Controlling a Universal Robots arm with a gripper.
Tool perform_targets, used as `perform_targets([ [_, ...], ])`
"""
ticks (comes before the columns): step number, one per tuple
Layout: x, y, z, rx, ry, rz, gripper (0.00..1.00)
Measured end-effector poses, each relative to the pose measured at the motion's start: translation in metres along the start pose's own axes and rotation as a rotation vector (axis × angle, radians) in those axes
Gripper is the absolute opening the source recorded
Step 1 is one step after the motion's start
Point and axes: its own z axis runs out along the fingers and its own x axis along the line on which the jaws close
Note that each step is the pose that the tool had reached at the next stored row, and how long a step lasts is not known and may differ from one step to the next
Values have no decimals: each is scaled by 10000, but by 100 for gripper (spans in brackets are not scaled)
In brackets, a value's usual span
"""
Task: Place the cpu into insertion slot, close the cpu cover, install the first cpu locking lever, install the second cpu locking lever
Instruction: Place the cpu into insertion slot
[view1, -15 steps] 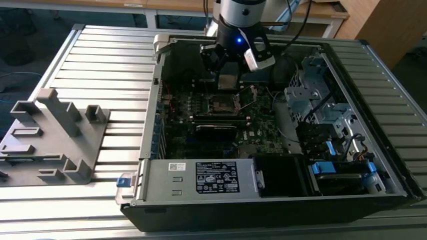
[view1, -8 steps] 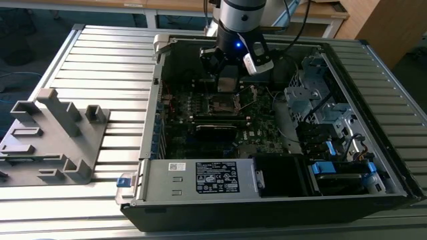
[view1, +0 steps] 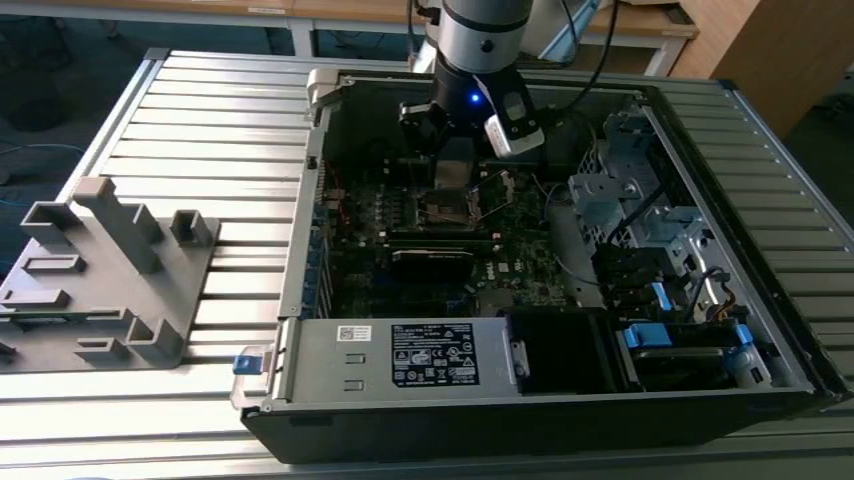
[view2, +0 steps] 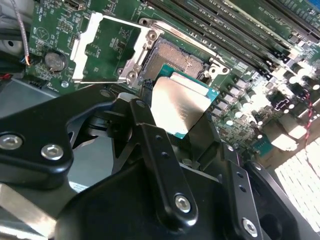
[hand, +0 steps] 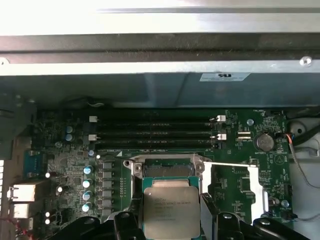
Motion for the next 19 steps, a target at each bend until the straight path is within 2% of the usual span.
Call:
perform_targets([
  [3, 0, -4, 35, 2, 0, 0, 54],
  [11, 0, -4, 39, 11, -8, 71, 54],
  [13, 0, -5, 45, 8, -36, 311, 54],
  [19, 0, -8, 69, 7, -158, 1387, 54],
])
